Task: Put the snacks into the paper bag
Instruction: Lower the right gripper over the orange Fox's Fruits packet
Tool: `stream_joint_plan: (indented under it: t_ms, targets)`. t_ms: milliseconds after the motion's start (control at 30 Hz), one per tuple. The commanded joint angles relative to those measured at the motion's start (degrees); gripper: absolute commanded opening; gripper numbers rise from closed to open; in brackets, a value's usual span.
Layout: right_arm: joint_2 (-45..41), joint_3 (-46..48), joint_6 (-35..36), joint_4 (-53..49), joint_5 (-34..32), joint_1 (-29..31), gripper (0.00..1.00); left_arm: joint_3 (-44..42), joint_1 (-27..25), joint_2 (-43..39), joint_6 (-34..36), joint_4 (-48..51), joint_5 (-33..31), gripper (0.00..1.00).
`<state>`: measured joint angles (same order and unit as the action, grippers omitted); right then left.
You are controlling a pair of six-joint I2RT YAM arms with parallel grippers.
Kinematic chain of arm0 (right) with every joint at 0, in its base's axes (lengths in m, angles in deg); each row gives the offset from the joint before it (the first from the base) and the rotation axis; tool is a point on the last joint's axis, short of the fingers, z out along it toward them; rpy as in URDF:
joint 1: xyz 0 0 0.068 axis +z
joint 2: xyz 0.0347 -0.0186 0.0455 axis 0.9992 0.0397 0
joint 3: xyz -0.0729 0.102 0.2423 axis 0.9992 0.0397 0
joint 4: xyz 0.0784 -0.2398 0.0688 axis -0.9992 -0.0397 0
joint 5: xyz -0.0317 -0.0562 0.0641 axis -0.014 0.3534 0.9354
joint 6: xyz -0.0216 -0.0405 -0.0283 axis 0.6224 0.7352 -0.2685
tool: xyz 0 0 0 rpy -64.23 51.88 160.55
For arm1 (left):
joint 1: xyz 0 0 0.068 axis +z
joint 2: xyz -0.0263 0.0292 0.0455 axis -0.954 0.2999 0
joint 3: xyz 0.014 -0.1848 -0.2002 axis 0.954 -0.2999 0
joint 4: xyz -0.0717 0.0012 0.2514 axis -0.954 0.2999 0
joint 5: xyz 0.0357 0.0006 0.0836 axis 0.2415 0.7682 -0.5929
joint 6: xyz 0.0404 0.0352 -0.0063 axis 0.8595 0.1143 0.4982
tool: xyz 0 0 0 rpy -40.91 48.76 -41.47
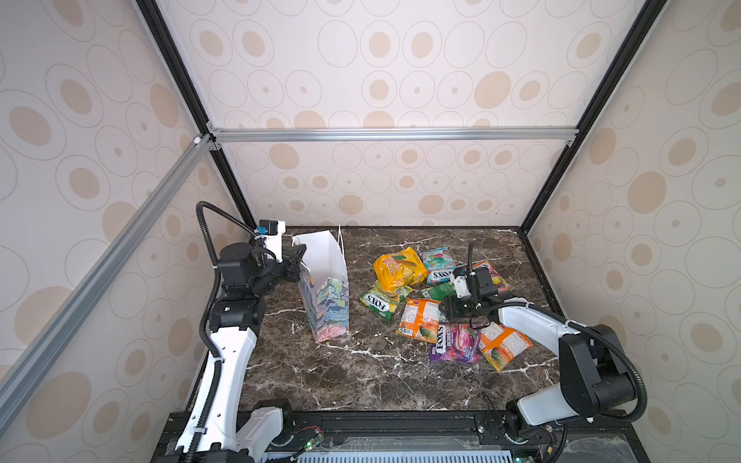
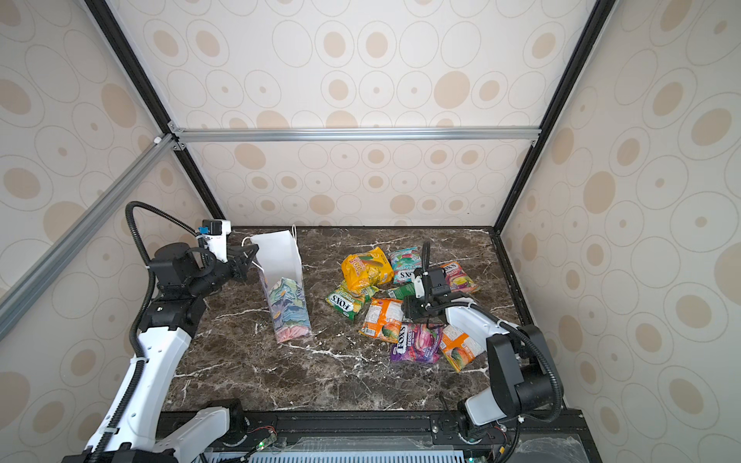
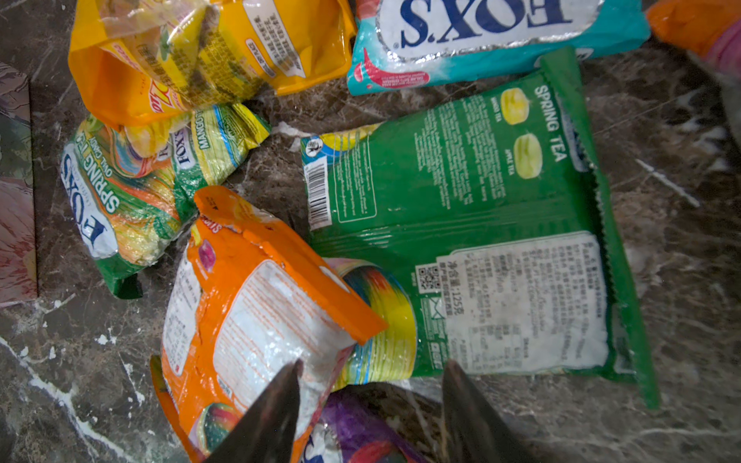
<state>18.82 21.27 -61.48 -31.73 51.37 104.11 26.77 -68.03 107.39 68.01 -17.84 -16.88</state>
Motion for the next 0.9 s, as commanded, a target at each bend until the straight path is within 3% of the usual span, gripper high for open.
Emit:
stream_joint_plan:
  t_ms: [0,867]
  targets:
    - [0.92,-2.00,-0.11,1.31,0.60,-0.09,0.58,0.23,0.58,-0.32,0.12,-1.51,0.96,0.00]
    - [6.37,-4.09,-0.95,3.31,0.97,-0.12,0.49,0.15,0.57,-1.19,0.25,-1.55,0.87,0.00]
